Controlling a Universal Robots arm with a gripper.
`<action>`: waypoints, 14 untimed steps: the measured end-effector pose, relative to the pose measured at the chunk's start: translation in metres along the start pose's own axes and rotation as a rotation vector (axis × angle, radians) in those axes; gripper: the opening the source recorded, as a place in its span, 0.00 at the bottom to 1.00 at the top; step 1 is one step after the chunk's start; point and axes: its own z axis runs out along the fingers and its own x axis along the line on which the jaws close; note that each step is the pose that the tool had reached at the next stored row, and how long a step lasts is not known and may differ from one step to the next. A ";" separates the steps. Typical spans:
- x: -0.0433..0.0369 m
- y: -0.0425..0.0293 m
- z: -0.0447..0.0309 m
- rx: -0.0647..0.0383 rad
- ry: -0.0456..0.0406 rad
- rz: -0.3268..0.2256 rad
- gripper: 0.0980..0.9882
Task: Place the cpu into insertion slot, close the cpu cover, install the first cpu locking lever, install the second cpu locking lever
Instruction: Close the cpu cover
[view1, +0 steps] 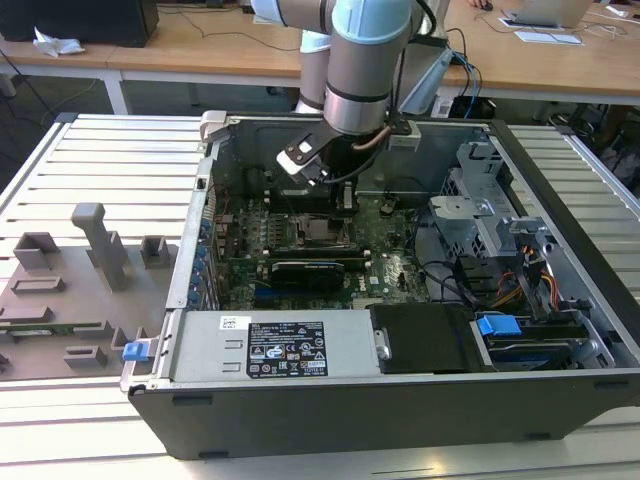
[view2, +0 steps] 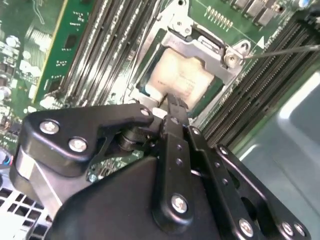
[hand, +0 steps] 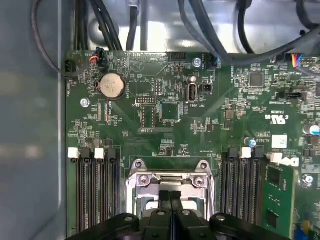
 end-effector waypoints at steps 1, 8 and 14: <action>0.0000 -0.0016 -0.0005 -0.001 0.0002 0.000 0.01; -0.0001 -0.0433 0.0008 -0.005 0.0017 0.000 0.01; -0.0002 -0.0620 0.0038 -0.006 0.0046 0.000 0.01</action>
